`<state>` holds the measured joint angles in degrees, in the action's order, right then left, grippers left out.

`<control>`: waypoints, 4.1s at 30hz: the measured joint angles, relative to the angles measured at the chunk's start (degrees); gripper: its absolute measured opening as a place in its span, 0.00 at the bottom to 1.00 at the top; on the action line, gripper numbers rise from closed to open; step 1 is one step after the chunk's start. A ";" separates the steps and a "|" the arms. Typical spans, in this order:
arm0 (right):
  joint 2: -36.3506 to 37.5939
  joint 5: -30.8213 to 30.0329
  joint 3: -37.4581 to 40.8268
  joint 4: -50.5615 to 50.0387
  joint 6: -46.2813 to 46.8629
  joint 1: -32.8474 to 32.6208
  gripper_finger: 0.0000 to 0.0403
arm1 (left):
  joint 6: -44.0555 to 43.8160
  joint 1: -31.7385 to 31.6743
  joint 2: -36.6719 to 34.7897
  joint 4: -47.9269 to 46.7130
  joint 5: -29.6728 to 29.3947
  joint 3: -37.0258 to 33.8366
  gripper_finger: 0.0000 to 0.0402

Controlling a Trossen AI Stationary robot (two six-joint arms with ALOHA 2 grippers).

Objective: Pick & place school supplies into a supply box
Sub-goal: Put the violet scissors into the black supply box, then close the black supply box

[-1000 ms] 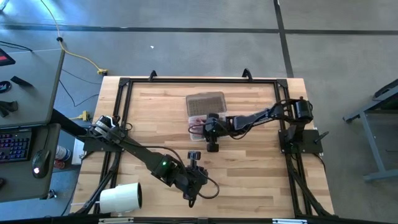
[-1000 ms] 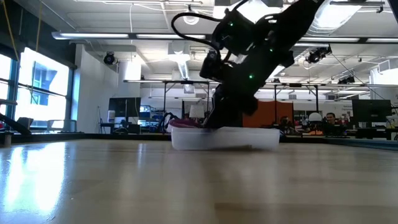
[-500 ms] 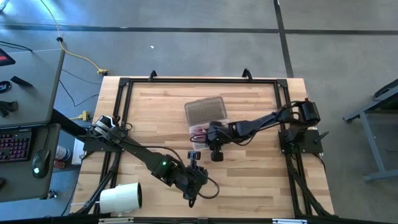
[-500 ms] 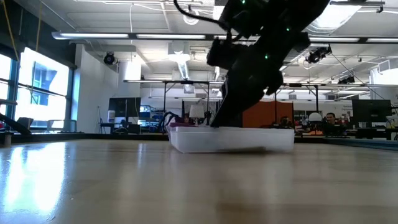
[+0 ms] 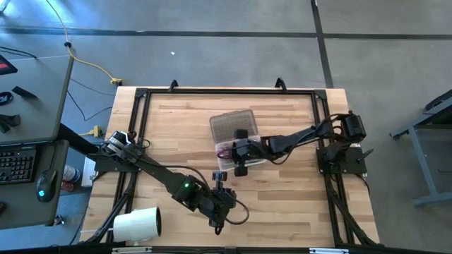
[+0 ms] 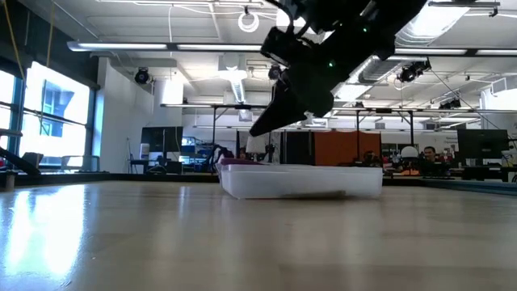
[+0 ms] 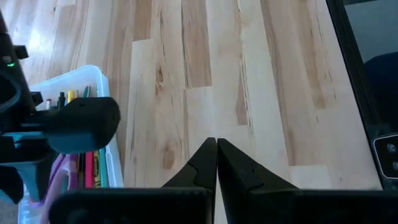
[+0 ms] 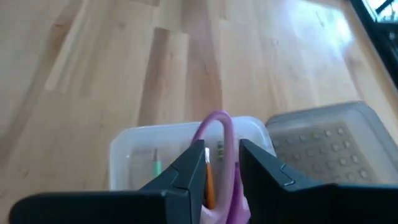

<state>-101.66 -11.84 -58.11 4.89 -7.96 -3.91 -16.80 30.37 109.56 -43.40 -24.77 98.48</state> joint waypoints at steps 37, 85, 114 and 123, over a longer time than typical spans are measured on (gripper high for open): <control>-0.74 6.74 7.34 1.27 6.67 4.91 0.21 | -1.70 0.00 0.00 -0.20 0.36 0.00 0.12; -5.17 -1.25 2.69 1.91 -1.10 3.65 0.21 | -1.70 0.00 0.00 -0.04 0.34 0.00 0.12; 20.68 -24.02 1.02 -20.27 13.93 -11.60 0.10 | -32.33 -0.42 -5.58 -32.08 -32.10 0.14 0.12; 26.71 -23.56 11.36 -18.60 31.06 -21.92 0.01 | -37.14 -14.24 -10.25 -40.74 -32.41 0.16 0.12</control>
<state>-74.95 -35.40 -46.75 -13.71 23.09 -25.83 -53.94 16.13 99.31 -84.14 -57.18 98.63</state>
